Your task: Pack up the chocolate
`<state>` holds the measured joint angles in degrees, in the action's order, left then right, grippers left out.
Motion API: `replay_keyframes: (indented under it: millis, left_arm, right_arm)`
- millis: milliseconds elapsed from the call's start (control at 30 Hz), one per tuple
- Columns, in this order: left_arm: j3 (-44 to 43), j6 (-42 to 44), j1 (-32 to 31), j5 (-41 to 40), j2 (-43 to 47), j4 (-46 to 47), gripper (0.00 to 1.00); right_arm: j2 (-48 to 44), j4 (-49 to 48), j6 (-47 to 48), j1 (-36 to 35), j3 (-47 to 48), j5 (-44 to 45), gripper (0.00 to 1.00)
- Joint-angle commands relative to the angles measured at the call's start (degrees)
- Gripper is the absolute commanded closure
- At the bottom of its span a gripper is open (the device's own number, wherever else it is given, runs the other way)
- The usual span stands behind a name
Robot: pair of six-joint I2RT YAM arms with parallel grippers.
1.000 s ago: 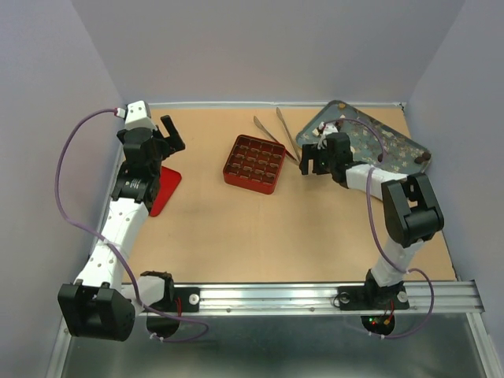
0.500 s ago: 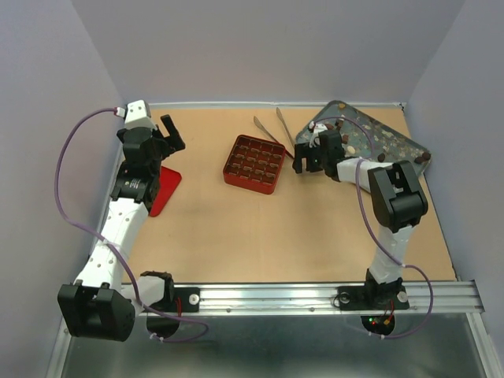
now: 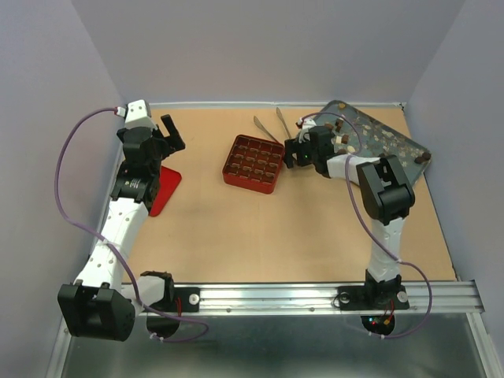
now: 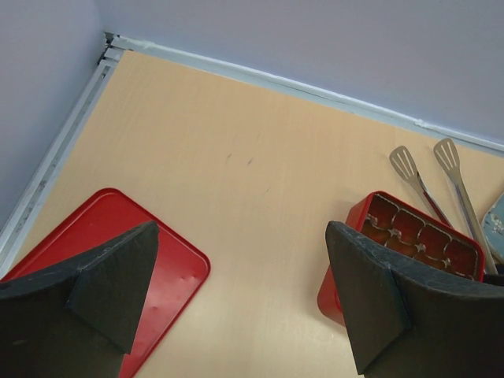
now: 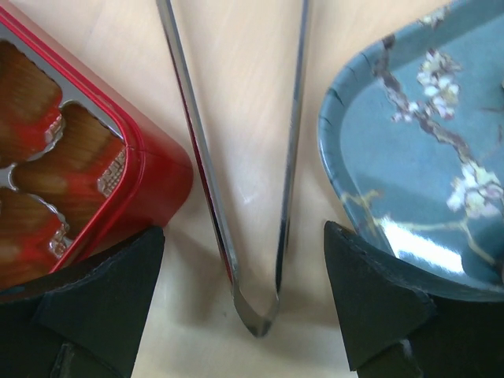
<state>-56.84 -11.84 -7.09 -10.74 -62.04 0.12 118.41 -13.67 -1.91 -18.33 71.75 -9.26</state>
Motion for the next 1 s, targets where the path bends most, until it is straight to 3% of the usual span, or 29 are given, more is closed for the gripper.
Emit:
replay_keyframes:
  millis: [0,367,700,900,967]
  left_arm:
    - [-3.2,1.1,-0.3,-0.2,1.0,1.8,0.01]
    - [-3.3,1.0,-0.2,0.5,0.8,1.9,0.01]
    - [-3.2,0.9,-0.2,0.8,1.0,1.9,0.01]
    - [-2.9,0.8,-0.2,1.0,1.1,1.9,0.01]
    - [-2.9,0.7,-0.2,1.1,1.2,2.0,0.01]
  right_arm:
    - [1.6,-3.5,1.4,-1.7,3.2,1.5,0.13]
    - [5.8,-2.0,4.4,-2.9,8.9,4.3,0.16]
    - [6.2,-0.5,4.5,-2.9,9.7,4.2,0.46]
    - [3.9,-0.3,3.8,-2.9,8.5,2.5,0.51]
    - [1.7,0.0,3.1,-3.0,7.2,2.7,0.56]
